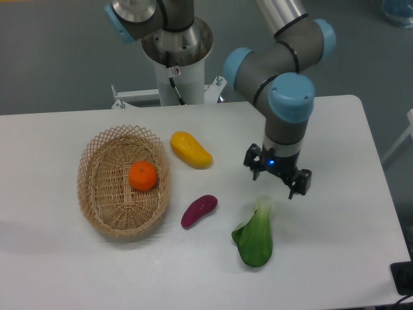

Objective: Pick up the orange from the basket
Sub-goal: 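Move the gripper over the wicker basket toward the orange, then lower the gripper onto the orange and close it around the fruit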

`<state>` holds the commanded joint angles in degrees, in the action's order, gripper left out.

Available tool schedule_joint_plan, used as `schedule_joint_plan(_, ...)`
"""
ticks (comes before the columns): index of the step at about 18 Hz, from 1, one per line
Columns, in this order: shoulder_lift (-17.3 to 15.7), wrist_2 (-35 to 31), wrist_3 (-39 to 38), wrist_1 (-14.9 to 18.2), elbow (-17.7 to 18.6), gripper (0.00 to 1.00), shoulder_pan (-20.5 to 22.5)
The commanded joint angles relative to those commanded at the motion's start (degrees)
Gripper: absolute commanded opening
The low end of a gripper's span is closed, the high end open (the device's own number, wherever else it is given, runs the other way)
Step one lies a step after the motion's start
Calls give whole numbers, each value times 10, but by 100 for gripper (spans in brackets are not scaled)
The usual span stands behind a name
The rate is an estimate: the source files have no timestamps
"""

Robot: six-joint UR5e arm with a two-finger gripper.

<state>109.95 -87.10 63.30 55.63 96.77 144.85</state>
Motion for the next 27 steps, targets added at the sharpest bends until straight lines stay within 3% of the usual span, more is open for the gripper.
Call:
schedule_joint_plan(8, -10, -2, -114, -1, 10, 100, -81)
schedule_joint_plan(12, -18, 4, -116, -1, 22, 100, -121)
schedule_joint_plan(18, -58, 4, -100, -4, 84, 100, -166)
schedule_joint_plan(27, -60, 0, -69, -4, 118, 100, -208)
